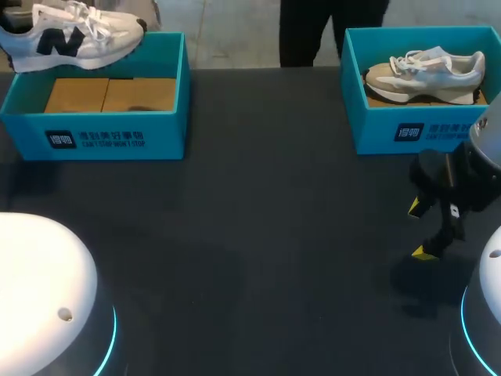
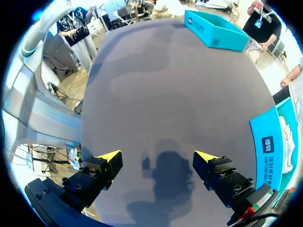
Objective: Take the shoe out of the shoebox, open the shoe tongue, remove and reinsert the insole, then place the shoe into the shoebox
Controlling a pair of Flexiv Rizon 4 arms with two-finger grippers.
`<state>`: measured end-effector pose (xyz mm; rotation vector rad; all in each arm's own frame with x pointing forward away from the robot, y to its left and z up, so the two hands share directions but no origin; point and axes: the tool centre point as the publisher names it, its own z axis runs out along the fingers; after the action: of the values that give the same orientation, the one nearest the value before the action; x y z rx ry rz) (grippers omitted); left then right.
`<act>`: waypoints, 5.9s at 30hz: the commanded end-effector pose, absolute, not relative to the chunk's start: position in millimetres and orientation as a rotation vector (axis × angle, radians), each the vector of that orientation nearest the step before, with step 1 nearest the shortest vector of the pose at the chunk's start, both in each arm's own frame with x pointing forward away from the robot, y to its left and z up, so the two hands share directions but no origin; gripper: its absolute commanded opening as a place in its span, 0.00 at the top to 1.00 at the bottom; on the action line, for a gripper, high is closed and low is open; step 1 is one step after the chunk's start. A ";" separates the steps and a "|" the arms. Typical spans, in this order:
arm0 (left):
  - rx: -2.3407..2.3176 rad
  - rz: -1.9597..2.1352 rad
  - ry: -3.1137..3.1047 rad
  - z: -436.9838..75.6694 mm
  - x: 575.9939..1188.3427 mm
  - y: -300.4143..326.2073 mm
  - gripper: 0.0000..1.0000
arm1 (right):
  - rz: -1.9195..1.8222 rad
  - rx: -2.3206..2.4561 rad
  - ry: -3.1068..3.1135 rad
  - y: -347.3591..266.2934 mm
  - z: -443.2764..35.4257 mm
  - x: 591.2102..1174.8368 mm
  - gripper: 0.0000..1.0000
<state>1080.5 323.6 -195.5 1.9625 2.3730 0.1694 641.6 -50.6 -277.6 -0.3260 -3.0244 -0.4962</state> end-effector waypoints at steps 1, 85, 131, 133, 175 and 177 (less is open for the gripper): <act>1.983 0.169 2.387 -200.1 1092.2 318.1 1.00 | -0.493 -0.327 -3.026 -50.1 -278.0 641.0 0.00; 2.095 0.144 2.535 -354.4 1058.6 298.4 1.00 | -0.493 -0.327 -3.026 -50.1 -278.0 641.0 0.00; 2.121 0.049 2.503 -376.3 1064.1 295.0 1.00 | -0.493 -0.327 -3.026 -50.1 -278.0 641.0 0.00; 2.129 0.048 2.498 -376.3 1064.0 291.9 1.00 | -0.493 -0.327 -3.026 -50.1 -278.0 641.0 0.00; 2.115 0.034 2.461 -336.6 1060.4 286.7 0.00 | -0.493 -0.327 -3.026 -50.1 -278.0 641.0 0.00; 2.118 0.044 2.449 -328.8 1059.6 285.7 0.00 | -0.493 -0.327 -3.026 -50.1 -278.0 641.0 0.00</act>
<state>1068.5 286.5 -341.4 2.1191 2.4558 0.0235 641.6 -50.6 -277.6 -0.3261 -3.0244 -0.4963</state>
